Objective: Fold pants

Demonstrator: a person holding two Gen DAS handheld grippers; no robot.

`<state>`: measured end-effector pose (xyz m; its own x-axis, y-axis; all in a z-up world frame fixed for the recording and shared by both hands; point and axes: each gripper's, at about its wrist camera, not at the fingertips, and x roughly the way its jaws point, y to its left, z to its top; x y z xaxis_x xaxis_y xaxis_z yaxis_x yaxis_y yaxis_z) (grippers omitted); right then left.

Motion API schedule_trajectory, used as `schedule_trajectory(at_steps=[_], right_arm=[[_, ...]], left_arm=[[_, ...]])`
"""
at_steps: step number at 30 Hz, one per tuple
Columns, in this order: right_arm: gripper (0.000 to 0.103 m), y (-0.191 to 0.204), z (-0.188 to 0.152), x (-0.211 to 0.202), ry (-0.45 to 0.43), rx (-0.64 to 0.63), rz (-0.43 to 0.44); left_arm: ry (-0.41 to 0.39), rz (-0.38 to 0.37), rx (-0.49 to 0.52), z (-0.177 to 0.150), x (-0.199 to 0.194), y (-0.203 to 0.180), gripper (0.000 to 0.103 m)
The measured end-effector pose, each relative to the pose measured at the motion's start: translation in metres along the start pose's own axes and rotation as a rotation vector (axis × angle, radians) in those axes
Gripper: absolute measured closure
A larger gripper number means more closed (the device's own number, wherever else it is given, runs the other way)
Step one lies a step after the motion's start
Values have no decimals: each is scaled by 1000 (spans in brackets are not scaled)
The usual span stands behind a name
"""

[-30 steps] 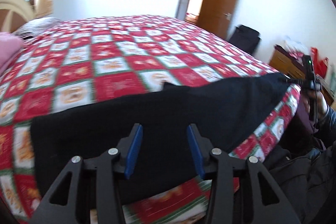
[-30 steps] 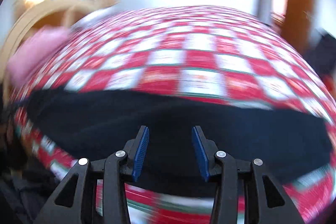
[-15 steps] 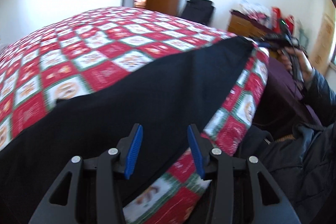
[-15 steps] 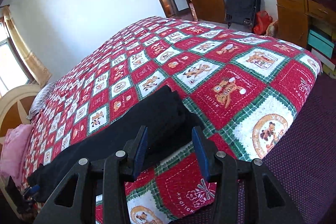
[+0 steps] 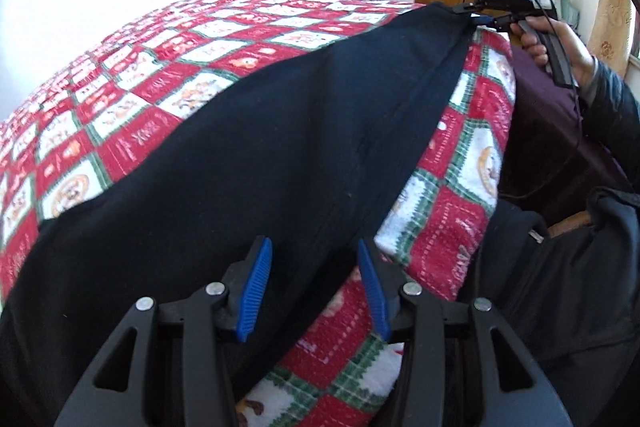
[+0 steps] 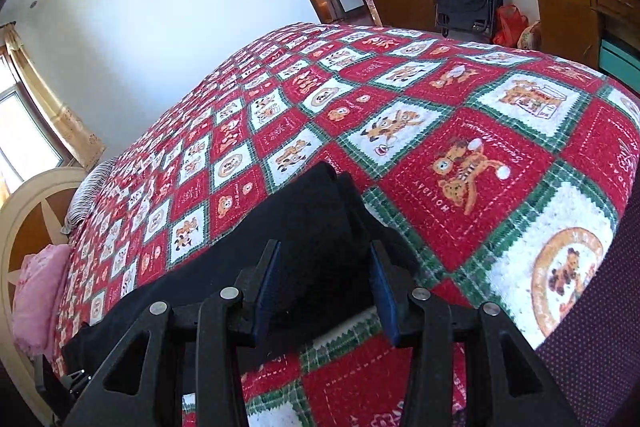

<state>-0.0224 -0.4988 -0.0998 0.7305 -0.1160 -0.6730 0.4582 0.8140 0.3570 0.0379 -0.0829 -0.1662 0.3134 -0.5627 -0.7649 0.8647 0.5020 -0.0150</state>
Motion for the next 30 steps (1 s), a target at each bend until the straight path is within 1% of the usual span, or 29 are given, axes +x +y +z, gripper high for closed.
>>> schedule_trajectory(at_steps=[1, 2, 3, 4, 6, 7, 8, 9, 10, 12, 15, 18, 20, 24, 27, 30], right_arm=[[59, 1, 0, 1, -1, -5, 4], [63, 2, -1, 2, -3, -9, 4], [70, 2, -1, 3, -3, -15, 4], [73, 3, -2, 4, 0, -22, 10], [87, 5, -3, 7, 0, -30, 15], [90, 6, -3, 8, -1, -36, 15], [94, 6, -2, 9, -2, -42, 16], [95, 7, -2, 9, -5, -49, 19], [95, 9, -1, 7, -13, -57, 25], [96, 12, 3, 2, -30, -74, 39], [96, 17, 10, -9, -66, -103, 58], [96, 19, 14, -22, -90, -116, 89], [96, 17, 13, -29, -98, -124, 85], [96, -2, 5, -17, -48, -99, 53], [96, -20, -1, -3, 2, -45, 51], [95, -31, -5, -5, -6, 5, 87]], left_arm=[[3, 6, -2, 1, 1, 0, 56], [3, 15, -4, 2, 0, 1, 56], [5, 23, -7, 3, 1, 1, 56], [14, 25, -9, 4, 3, 2, 56], [20, 37, -7, 6, 4, 1, 59], [20, 44, -7, 7, 4, 1, 68], [18, 51, -12, 8, 4, 3, 84], [16, 51, -27, 9, 2, 6, 88], [-1, 30, -56, 9, -2, 12, 89], [-36, 11, -98, 10, -11, 19, 93], [-63, 26, -108, 9, -23, 24, 96], [-80, -19, -114, 5, -31, 22, 96], [-60, -36, -96, 0, -27, 16, 96], [10, -27, -63, -12, -5, 9, 96], [-1, -43, -77, -14, -3, 12, 96], [2, -54, -98, -13, -5, 14, 92]])
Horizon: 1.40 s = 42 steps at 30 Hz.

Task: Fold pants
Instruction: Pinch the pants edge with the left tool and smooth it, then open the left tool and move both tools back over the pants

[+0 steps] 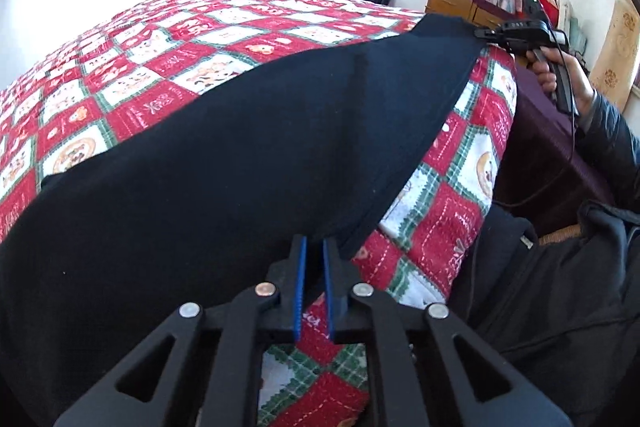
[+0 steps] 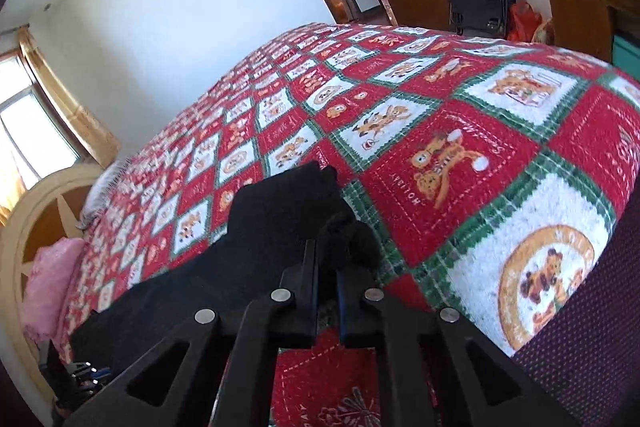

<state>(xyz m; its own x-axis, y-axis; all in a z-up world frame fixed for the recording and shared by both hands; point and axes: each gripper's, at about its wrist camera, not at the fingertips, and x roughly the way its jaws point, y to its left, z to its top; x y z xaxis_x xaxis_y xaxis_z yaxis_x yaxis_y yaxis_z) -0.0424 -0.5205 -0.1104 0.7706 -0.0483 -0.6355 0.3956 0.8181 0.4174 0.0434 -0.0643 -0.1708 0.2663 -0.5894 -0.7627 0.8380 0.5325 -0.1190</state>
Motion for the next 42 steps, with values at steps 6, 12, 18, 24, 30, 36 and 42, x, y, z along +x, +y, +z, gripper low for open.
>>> schedule_trajectory(at_steps=[6, 12, 18, 24, 30, 36, 42], right_arm=[[74, 8, 16, -23, -93, -35, -82], [72, 0, 60, -8, -13, 7, 7], [72, 14, 64, 50, 226, -8, 43], [96, 58, 62, 29, 122, -180, 54], [73, 82, 58, 11, 12, -369, -177], [44, 23, 59, 21, 24, -184, -336], [44, 69, 33, -3, -36, -330, -100]], left_arm=[[-5, 22, 44, -2, -10, -5, 72], [-54, 50, 1, -6, -29, 10, 52], [-57, 51, -73, -8, -20, 25, 39], [-50, 49, -84, -10, -16, 26, 39], [-52, 45, -79, -12, -16, 25, 34], [-49, 51, -72, -13, -17, 23, 33], [-56, 58, -82, -12, -16, 23, 32]])
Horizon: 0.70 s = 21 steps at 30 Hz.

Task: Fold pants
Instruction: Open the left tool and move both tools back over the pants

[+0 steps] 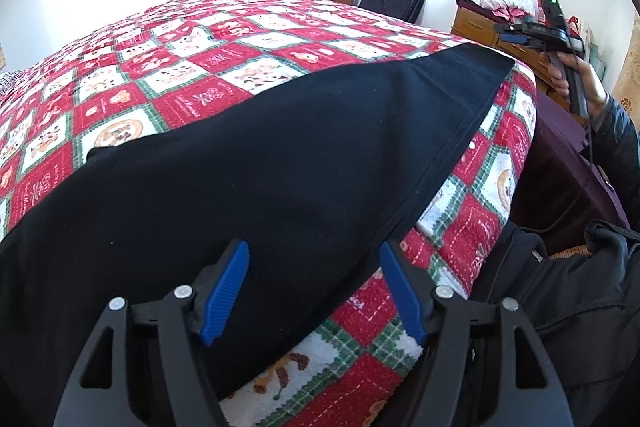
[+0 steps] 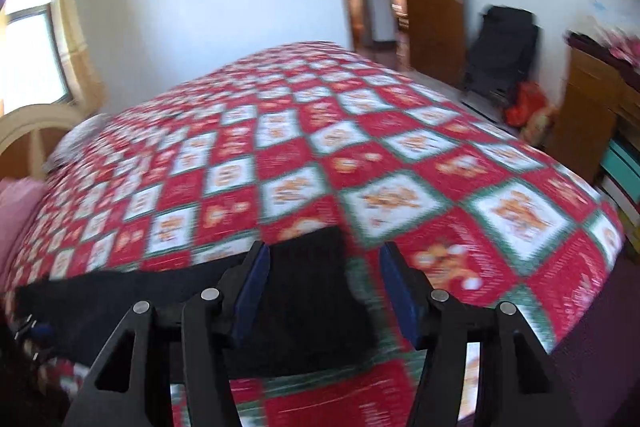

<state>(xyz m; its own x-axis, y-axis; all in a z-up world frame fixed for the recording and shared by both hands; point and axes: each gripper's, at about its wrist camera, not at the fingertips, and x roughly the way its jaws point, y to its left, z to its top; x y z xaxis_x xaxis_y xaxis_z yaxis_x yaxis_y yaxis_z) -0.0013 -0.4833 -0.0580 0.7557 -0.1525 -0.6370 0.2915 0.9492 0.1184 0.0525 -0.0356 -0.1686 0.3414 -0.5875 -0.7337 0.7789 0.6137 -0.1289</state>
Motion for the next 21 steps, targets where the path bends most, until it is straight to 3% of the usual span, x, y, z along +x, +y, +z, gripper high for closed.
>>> schedule_trajectory(at_steps=[3, 8, 13, 18, 21], right_arm=[[44, 26, -10, 8, 57, -70, 124], [44, 26, -33, 54, 230, -110, -43], [44, 35, -29, 40, 182, -145, -70], [44, 25, -19, 23, 111, -184, -247], [44, 3, -15, 20, 112, -130, -291]], left_arm=[[-7, 12, -5, -1, -2, 1, 32], [-10, 32, -33, -4, -8, 11, 32], [-50, 98, -58, -3, -28, 24, 30], [-66, 190, -78, -5, -36, 42, 26], [-62, 203, -109, -10, -33, 52, 26]])
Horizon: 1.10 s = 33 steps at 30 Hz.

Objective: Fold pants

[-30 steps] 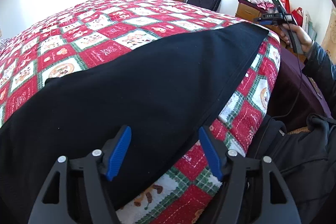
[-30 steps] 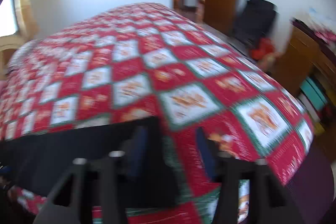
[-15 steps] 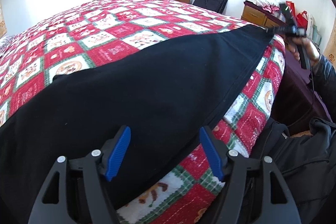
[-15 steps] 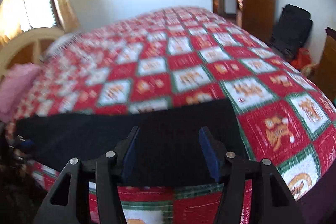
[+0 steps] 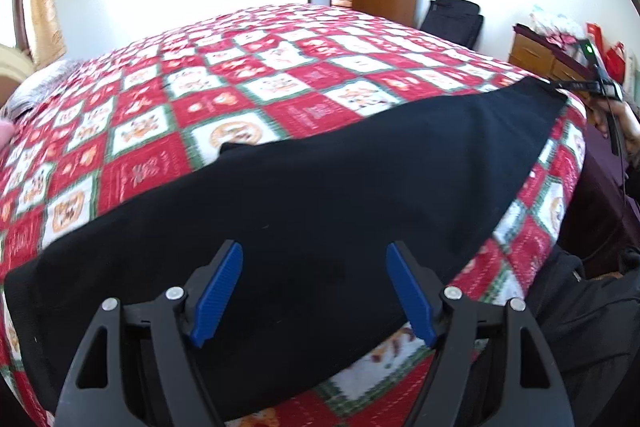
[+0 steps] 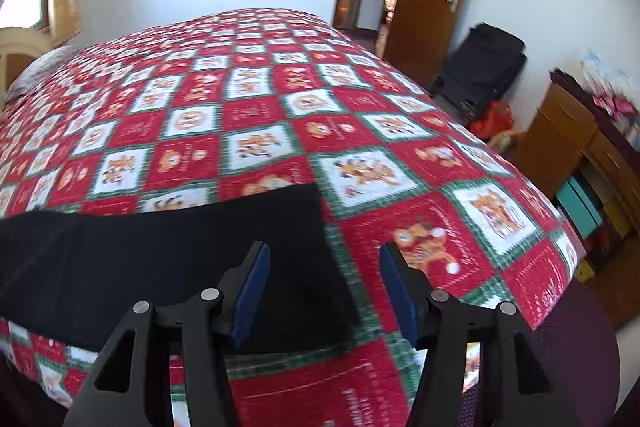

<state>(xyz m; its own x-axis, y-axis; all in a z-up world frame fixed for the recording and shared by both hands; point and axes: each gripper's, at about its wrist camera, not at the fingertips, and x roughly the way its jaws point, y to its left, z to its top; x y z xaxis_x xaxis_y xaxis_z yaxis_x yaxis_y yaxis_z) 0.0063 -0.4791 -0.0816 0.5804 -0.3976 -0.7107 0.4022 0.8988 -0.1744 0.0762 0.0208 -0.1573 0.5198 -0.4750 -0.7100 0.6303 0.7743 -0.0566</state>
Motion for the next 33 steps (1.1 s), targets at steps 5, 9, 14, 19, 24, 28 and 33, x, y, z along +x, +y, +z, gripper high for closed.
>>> schedule_trajectory(at_steps=[5, 9, 14, 19, 24, 28, 33], right_arm=[[45, -17, -10, 22, 51, 32, 20], [45, -13, -17, 23, 15, 14, 14], [47, -11, -18, 23, -7, -1, 21], [54, -11, -22, 23, -30, 3, 56], [68, -10, -23, 22, -45, 19, 94], [69, -10, -24, 24, -52, 27, 114], [71, -19, -25, 27, -54, 83, 177]], left_arm=[[8, 13, -13, -10, 12, 7, 23], [-4, 26, 18, -14, 13, 2, 15], [-3, 58, 49, -16, 16, -7, 6], [-4, 61, 38, -17, 17, -9, 2], [-8, 67, 34, -17, 18, -11, 0], [-16, 63, 26, -18, 18, -10, 0], [-20, 62, 23, -18, 18, -11, 0]])
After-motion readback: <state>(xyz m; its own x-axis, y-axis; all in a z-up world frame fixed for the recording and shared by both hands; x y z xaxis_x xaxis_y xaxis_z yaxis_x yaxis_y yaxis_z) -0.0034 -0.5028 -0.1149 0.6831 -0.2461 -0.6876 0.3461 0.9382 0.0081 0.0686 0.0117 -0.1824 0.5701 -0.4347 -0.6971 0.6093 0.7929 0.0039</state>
